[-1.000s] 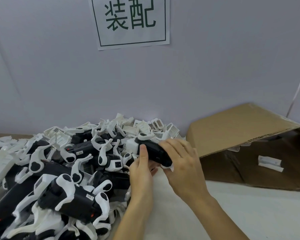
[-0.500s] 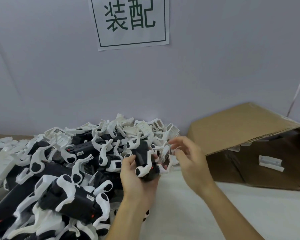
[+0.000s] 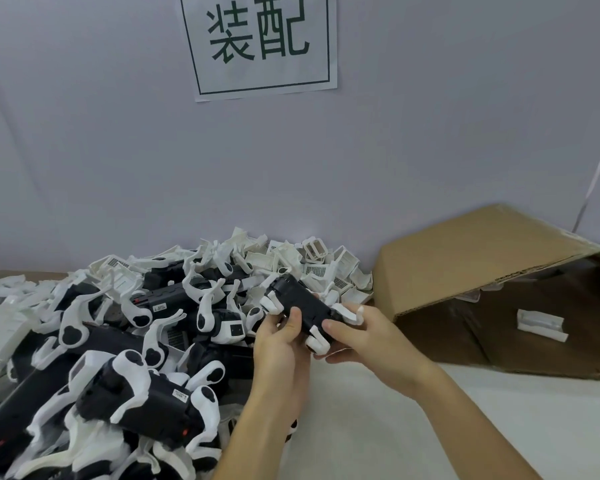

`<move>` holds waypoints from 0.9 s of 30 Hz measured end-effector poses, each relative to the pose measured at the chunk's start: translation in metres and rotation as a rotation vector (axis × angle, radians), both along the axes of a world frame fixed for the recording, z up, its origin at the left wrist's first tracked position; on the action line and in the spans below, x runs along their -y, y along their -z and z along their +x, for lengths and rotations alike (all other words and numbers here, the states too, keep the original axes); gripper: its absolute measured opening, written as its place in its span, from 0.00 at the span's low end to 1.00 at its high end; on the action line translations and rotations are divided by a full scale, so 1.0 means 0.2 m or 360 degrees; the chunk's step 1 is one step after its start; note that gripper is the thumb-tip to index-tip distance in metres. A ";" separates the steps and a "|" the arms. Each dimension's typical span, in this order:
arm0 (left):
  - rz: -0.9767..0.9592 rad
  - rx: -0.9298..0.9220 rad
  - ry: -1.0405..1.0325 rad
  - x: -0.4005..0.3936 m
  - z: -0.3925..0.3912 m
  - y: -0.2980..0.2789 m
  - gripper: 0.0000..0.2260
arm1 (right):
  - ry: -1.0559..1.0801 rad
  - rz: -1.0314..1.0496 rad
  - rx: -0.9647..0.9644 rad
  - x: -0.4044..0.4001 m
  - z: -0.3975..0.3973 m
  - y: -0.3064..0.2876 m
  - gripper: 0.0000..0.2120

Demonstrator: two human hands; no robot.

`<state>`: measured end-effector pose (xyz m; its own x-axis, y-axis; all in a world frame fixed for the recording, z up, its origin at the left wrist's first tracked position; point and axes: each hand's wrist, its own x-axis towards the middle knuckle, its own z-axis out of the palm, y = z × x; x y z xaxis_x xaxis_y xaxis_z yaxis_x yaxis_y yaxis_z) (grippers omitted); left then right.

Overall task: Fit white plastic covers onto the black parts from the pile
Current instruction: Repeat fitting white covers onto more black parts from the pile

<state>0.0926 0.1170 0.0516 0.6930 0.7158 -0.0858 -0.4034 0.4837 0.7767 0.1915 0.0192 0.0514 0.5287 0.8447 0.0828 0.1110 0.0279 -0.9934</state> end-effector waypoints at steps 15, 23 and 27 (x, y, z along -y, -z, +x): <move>-0.0024 0.0030 -0.0071 -0.03 0.01 0.01 0.14 | -0.0072 0.0088 -0.0314 -0.02 0.00 0.05 0.11; -0.0003 0.0048 -0.0081 -0.03 0.01 0.02 0.14 | 0.0086 0.0025 -0.0082 -0.04 -0.03 0.05 0.11; 0.0005 0.0046 -0.0070 -0.02 0.01 0.02 0.14 | 0.0069 0.0055 -0.0148 -0.05 -0.04 0.04 0.11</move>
<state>0.0947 0.1205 0.0483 0.6633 0.7457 -0.0639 -0.4465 0.4628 0.7658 0.1841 0.0284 0.0428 0.5716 0.8184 0.0602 0.0204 0.0592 -0.9980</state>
